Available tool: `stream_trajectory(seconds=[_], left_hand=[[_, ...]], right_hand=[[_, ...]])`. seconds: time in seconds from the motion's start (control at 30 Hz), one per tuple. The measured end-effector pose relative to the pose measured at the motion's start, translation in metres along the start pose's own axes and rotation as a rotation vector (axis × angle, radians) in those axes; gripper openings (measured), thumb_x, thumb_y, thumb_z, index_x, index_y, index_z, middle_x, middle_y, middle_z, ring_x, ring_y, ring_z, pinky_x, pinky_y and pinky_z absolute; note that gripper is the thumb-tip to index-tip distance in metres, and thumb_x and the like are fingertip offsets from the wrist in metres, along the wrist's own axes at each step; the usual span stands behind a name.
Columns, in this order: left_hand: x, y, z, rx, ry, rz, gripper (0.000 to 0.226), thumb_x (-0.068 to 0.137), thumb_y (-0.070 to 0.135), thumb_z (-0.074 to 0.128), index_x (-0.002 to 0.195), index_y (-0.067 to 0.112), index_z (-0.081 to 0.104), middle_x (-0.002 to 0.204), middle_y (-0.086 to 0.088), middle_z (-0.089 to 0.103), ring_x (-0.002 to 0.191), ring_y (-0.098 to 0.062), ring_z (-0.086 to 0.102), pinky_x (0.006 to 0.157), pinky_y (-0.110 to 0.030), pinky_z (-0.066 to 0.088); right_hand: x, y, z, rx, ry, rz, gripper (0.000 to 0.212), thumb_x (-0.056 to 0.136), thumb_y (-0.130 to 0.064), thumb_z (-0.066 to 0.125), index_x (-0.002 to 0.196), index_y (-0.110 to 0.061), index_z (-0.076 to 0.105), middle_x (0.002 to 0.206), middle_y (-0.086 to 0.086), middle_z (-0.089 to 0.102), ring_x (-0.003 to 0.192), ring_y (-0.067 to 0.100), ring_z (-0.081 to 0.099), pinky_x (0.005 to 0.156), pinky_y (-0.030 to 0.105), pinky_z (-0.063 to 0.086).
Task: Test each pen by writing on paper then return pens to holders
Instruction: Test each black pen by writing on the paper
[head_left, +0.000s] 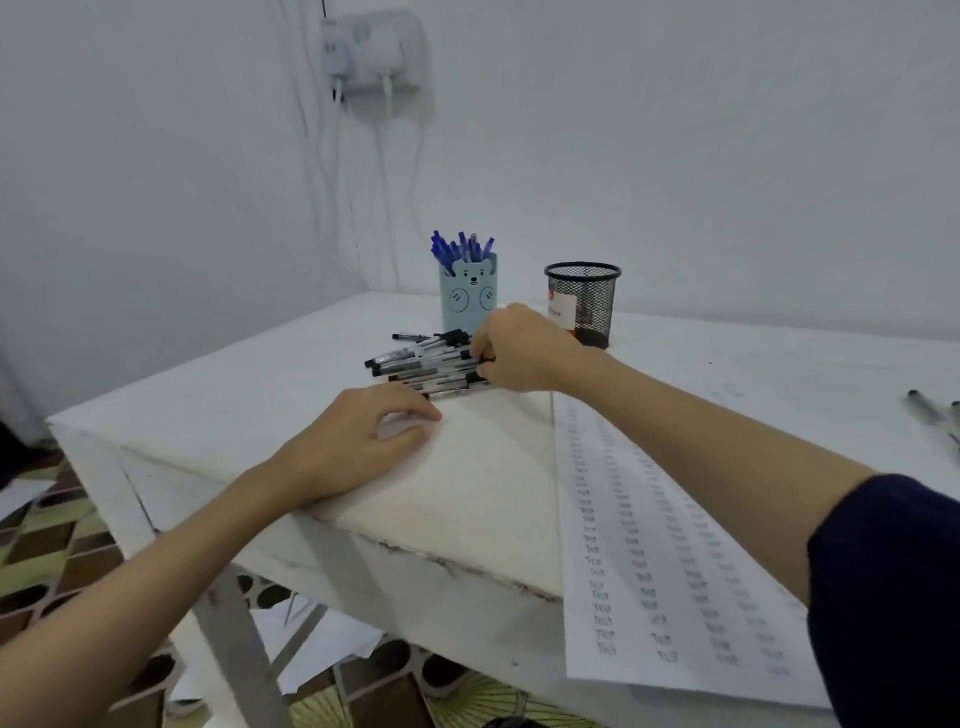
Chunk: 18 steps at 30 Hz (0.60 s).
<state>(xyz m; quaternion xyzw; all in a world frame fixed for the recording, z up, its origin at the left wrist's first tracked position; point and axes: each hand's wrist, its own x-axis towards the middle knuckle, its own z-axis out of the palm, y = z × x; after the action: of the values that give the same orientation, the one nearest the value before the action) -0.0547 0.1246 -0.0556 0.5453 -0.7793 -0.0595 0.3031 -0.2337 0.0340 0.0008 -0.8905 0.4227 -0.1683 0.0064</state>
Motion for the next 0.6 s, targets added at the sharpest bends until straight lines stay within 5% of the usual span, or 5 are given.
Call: stream_trajectory(seconds=[0.23, 0.4, 0.53, 0.6], left_hand=[[-0.002, -0.002, 0.001, -0.009, -0.002, -0.016, 0.025, 0.087, 0.034, 0.054, 0.105, 0.024, 0.068, 0.107, 0.019, 0.06, 0.101, 0.006, 0.053, 0.087, 0.001, 0.03], [0.005, 0.0, 0.004, 0.016, 0.002, 0.024, 0.024, 0.087, 0.031, 0.054, 0.103, 0.022, 0.069, 0.106, 0.015, 0.062, 0.097, 0.005, 0.054, 0.083, 0.0, 0.032], [0.022, 0.015, 0.017, -0.008, 0.049, 0.074, 0.015, 0.09, 0.019, 0.057, 0.099, 0.023, 0.069, 0.099, 0.012, 0.062, 0.093, 0.003, 0.054, 0.078, -0.005, 0.035], [0.034, 0.027, 0.026, -0.023, 0.048, 0.113, 0.015, 0.091, 0.021, 0.057, 0.098, 0.022, 0.069, 0.099, 0.01, 0.062, 0.093, 0.001, 0.054, 0.079, -0.007, 0.036]], right_hand=[[0.004, -0.007, 0.014, -0.054, -0.006, 0.006, 0.018, 0.08, 0.002, 0.054, 0.096, 0.0, 0.063, 0.1, 0.016, 0.061, 0.091, 0.029, 0.057, 0.074, 0.035, 0.05], [-0.001, 0.013, -0.005, 0.138, 0.011, 0.155, 0.016, 0.079, 0.004, 0.055, 0.087, -0.009, 0.054, 0.094, 0.011, 0.06, 0.082, 0.023, 0.054, 0.057, 0.022, 0.043], [-0.025, 0.041, -0.032, 0.71, -0.021, 0.385, 0.026, 0.077, 0.01, 0.06, 0.088, -0.011, 0.05, 0.066, 0.01, 0.058, 0.047, 0.016, 0.055, 0.044, 0.02, 0.048], [-0.04, 0.056, -0.045, 0.904, -0.014, 0.461, 0.02, 0.08, 0.007, 0.058, 0.081, -0.01, 0.049, 0.064, 0.01, 0.058, 0.05, 0.019, 0.056, 0.048, 0.024, 0.049]])
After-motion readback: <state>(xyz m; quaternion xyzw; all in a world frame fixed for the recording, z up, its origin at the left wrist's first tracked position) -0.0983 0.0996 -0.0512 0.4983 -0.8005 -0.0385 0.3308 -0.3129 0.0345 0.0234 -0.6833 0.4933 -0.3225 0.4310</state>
